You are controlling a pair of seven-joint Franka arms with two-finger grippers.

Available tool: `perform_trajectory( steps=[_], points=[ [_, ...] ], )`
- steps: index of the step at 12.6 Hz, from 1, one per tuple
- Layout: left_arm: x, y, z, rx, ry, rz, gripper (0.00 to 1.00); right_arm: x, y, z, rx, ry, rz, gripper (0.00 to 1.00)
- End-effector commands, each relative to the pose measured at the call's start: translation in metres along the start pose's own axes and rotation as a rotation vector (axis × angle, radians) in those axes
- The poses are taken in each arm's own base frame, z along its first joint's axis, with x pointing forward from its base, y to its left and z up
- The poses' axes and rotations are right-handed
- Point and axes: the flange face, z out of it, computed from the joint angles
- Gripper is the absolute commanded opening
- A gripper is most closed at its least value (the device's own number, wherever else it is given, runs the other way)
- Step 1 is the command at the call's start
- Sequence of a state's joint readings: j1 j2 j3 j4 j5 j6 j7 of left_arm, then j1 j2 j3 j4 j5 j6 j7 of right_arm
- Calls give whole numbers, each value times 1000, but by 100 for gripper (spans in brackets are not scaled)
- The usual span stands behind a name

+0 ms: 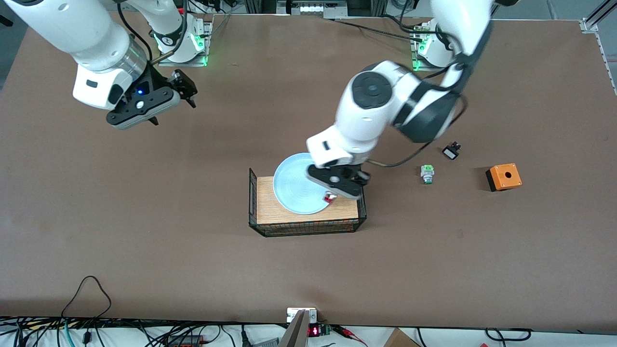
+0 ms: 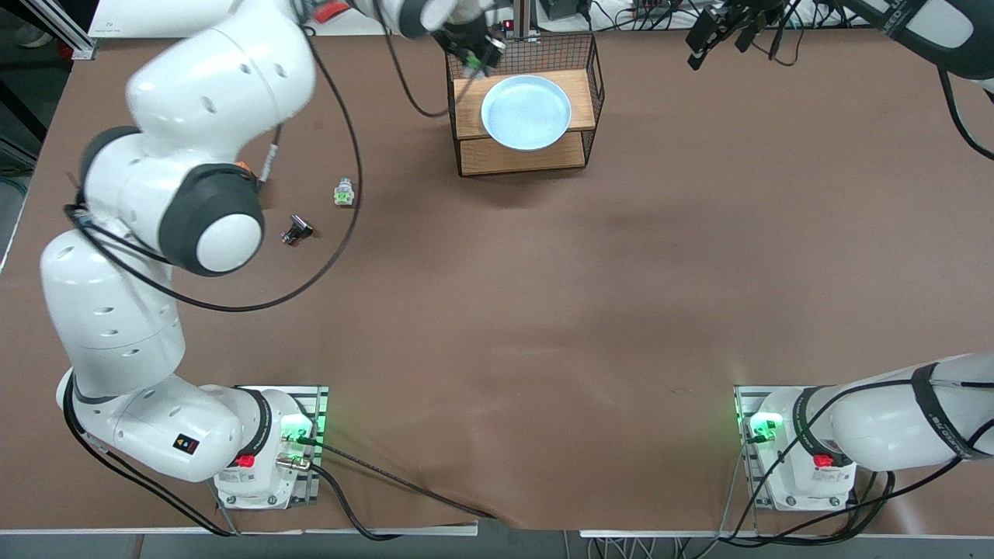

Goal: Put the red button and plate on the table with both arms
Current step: 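Carry the red button aside with the left gripper while the right gripper reaches the plate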

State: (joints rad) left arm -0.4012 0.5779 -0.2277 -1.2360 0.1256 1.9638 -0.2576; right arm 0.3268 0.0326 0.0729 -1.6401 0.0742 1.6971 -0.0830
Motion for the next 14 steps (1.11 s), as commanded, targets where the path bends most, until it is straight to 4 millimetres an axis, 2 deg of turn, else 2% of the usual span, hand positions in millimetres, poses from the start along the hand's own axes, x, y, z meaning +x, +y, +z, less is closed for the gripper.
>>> perform_trajectory(
  steps=[1, 4, 6, 7, 9, 11, 14],
  points=[
    [-9, -66, -38, 5, -68, -95, 25, 11, -51, 4, -5, 38, -98, 100],
    [-23, -141, -52, 36, -169, -138, 25, 28, -102, 29, -45, 69, -219, 100],
    [-33, -193, -42, 32, -228, -95, 25, 29, -165, 41, -101, 111, -348, 100],
    [-39, -220, -34, 29, -249, -94, 25, 33, -189, 59, -153, 117, -415, 100],
    [-52, -258, -6, 26, -298, -100, 25, 42, -239, 97, -225, 169, -544, 100],
    [-65, -272, 27, 35, -335, -113, 25, 49, -270, 133, -268, 205, -629, 100],
    [-93, -295, 94, 47, -294, -131, 26, 61, -280, 186, -290, 209, -675, 100]
  ],
)
